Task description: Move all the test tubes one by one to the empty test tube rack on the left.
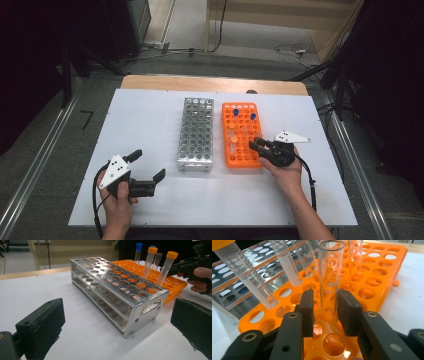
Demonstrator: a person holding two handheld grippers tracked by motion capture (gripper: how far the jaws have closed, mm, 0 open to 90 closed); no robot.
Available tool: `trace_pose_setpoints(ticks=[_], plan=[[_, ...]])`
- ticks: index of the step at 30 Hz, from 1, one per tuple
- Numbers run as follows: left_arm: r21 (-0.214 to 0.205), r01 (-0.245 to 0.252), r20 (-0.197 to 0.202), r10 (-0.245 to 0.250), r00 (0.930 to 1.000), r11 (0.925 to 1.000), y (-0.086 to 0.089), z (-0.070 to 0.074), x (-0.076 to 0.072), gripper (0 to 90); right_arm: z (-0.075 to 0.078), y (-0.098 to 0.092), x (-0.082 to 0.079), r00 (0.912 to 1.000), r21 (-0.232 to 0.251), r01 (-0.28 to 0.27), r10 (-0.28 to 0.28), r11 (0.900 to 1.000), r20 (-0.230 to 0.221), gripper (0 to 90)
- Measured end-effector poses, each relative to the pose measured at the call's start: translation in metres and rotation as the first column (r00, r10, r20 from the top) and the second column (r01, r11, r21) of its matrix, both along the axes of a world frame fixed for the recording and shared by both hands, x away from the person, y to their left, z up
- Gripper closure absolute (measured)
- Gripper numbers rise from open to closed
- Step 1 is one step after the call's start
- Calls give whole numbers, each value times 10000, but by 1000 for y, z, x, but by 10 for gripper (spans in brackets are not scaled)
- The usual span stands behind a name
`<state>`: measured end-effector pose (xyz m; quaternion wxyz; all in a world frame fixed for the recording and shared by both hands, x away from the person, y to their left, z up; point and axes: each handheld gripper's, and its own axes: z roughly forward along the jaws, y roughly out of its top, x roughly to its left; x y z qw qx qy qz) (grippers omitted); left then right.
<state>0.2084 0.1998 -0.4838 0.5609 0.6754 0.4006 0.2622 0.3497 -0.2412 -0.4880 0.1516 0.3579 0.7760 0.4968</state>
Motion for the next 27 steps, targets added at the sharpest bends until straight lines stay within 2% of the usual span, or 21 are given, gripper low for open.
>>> trace_pose_setpoints(ticks=[6,12,14,21,24,27], plan=[[-15,11,-9,-11,10000,10000,0,0,0,0,-2,3,-4,9990,-339,71,-56,9994,437,724],[-37,76,4,-76,10000,10000,-2,0,0,0,-1,3,-4,9988,-385,192,-175,9991,460,740],[-61,104,58,-104,9999,9999,-3,0,0,0,2,0,-5,9988,-146,238,-231,9996,435,741],[-47,199,54,-199,9998,9998,-4,1,-1,0,21,-10,-12,9962,594,325,-372,9977,793,741],[-96,242,107,-241,9997,9997,-4,3,-3,0,30,-15,-17,9956,742,330,-392,9967,850,741],[-142,376,120,-374,9992,9992,-7,4,-4,0,37,-19,-25,9953,679,282,-343,9973,907,741]])
